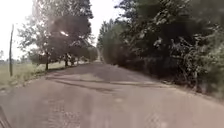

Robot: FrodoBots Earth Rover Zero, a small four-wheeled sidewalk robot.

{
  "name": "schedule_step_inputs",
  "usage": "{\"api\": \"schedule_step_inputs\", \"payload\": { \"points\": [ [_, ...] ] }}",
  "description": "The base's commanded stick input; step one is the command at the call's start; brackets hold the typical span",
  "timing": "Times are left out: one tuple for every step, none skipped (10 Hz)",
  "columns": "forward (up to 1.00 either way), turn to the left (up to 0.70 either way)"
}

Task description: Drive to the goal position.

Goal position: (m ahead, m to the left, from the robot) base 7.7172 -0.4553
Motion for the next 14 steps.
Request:
{"api": "schedule_step_inputs", "payload": {
  "points": [
    [1.0, -0.05],
    [1.0, -0.05],
    [1.0, -0.04],
    [1.0, -0.04],
    [1.0, -0.04],
    [1.0, -0.04],
    [1.0, -0.03],
    [1.0, -0.03],
    [1.0, -0.03],
    [1.0, -0.03],
    [1.0, -0.03],
    [1.0, -0.03],
    [1.0, -0.03],
    [1.0, -0.04]
  ]
}}
